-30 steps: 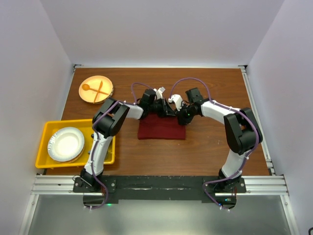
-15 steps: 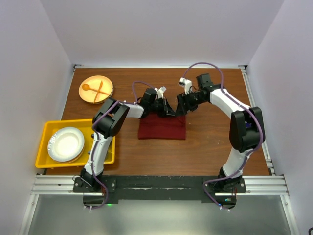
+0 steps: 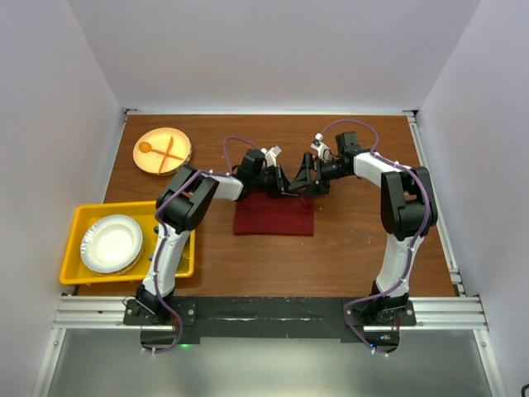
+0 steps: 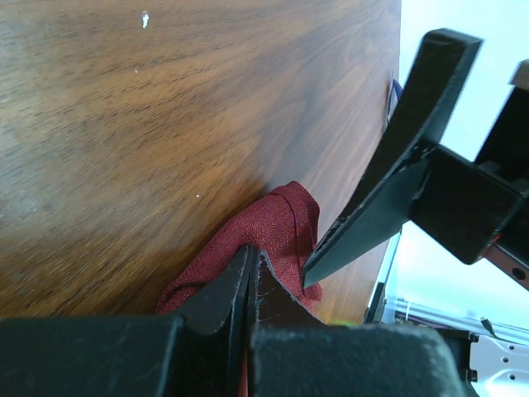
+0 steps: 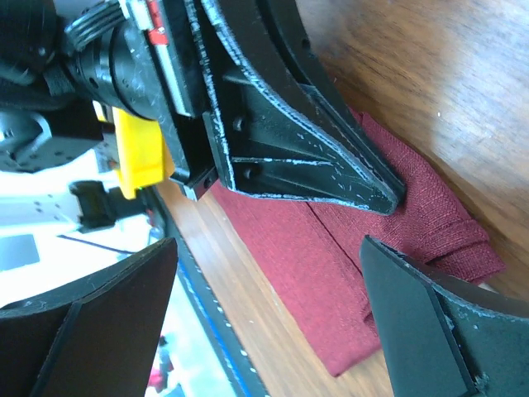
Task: Fold the napkin into a case and place the utensils inside
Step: Fold the lower triangle-folded napkin at the center of the board.
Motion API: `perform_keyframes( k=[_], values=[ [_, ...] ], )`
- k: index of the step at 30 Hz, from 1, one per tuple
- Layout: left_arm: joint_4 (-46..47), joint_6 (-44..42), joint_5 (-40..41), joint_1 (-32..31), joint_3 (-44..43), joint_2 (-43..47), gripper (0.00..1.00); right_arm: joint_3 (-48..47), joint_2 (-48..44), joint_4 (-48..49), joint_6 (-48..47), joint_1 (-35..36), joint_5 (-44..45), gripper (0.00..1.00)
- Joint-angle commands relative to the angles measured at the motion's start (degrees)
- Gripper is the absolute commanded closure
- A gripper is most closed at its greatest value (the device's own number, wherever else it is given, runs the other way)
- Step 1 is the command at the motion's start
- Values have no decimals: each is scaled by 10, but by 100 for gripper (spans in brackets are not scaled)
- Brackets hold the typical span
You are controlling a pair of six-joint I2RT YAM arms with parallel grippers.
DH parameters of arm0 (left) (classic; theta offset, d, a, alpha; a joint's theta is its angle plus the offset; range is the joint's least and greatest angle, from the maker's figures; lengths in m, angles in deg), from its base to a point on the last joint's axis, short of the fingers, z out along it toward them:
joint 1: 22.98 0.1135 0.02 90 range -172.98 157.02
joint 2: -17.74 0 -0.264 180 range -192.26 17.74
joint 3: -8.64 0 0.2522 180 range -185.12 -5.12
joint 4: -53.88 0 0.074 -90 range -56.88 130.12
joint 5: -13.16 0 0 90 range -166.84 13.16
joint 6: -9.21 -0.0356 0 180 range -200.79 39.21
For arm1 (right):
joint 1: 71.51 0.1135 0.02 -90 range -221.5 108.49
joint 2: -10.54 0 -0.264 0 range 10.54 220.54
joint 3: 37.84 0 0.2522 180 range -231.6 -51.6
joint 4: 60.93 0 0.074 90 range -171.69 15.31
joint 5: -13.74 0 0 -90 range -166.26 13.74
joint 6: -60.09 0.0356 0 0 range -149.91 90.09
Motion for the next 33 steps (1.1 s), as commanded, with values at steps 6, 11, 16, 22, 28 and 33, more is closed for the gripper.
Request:
perform_keyframes(
  k=[6, 11, 16, 22, 28, 33],
  values=[
    [-92, -47, 55, 8, 26, -25, 100, 24, 58, -8, 6, -41, 37, 3],
    [-95, -49, 56, 13, 25, -28, 100, 12, 89, -54, -33, -44, 78, 3],
    [-88, -45, 55, 13, 30, -26, 100, -29, 38, -107, -59, -41, 10, 3],
    [-80, -44, 51, 13, 31, -24, 100, -23, -36, -139, -45, -23, -46, 2],
    [-81, -47, 50, 13, 36, -20, 100, 36, -28, -77, -13, -13, -47, 2],
    [-84, -52, 53, 13, 40, -20, 100, 70, 23, -58, -30, -14, -16, 2]
  ],
)
